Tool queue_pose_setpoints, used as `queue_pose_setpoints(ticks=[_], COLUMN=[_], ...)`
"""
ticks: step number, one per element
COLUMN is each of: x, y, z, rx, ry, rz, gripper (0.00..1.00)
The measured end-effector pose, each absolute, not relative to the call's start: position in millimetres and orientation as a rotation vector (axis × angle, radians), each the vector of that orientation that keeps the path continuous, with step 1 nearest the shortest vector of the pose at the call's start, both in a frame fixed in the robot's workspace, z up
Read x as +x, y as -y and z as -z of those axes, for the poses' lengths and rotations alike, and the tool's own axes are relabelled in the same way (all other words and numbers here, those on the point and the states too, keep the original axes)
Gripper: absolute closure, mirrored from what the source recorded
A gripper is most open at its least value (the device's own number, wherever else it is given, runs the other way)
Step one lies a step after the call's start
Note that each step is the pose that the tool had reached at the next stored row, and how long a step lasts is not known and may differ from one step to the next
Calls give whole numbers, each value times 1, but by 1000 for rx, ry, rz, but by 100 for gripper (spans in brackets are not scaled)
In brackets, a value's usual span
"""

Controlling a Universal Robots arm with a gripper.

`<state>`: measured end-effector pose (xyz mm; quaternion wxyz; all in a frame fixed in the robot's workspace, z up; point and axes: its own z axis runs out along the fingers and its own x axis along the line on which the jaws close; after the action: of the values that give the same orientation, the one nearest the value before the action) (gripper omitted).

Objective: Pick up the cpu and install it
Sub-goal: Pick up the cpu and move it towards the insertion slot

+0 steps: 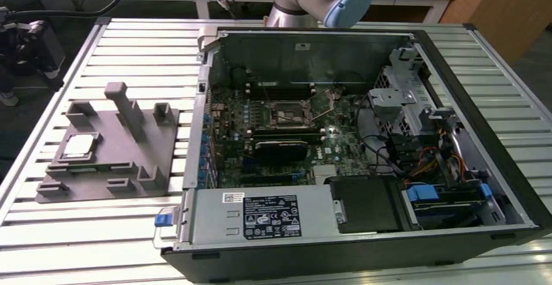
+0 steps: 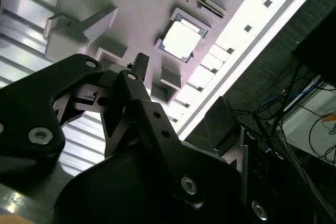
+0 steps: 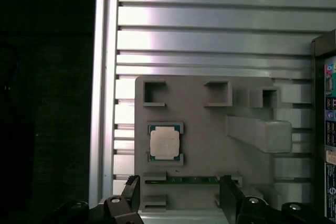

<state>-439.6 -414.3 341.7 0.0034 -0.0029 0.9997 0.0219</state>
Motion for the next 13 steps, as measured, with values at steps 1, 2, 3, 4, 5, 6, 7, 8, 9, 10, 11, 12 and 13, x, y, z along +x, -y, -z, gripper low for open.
queue_pose_setpoints(ticks=[1, 2, 3, 4, 5, 6, 7, 8, 9, 10, 11, 12, 13], x=[-440, -440, -440, -440, -440, -440, -440, -440, -440, -440, -440, -440, -440], y=[414, 414, 414, 414, 414, 414, 414, 414, 414, 414, 414, 414, 414], z=[-341, -340, -340, -339, -339, -338, -338, -337, -337, -336, -335, -335, -334], rx=[-9, -9, -9, -9, -9, -9, -9, -9, -9, -9, -9, -9, -9], ry=[-3134, -3134, -3134, -3134, -3134, -3134, -3134, -3134, -3134, -3134, -3134, -3134, -3134], rz=[-69, -69, -69, -69, -69, -69, -69, -69, -69, -69, -69, -69, -69], gripper=[29, 29, 29, 29, 29, 29, 29, 29, 29, 29, 29, 29, 29])
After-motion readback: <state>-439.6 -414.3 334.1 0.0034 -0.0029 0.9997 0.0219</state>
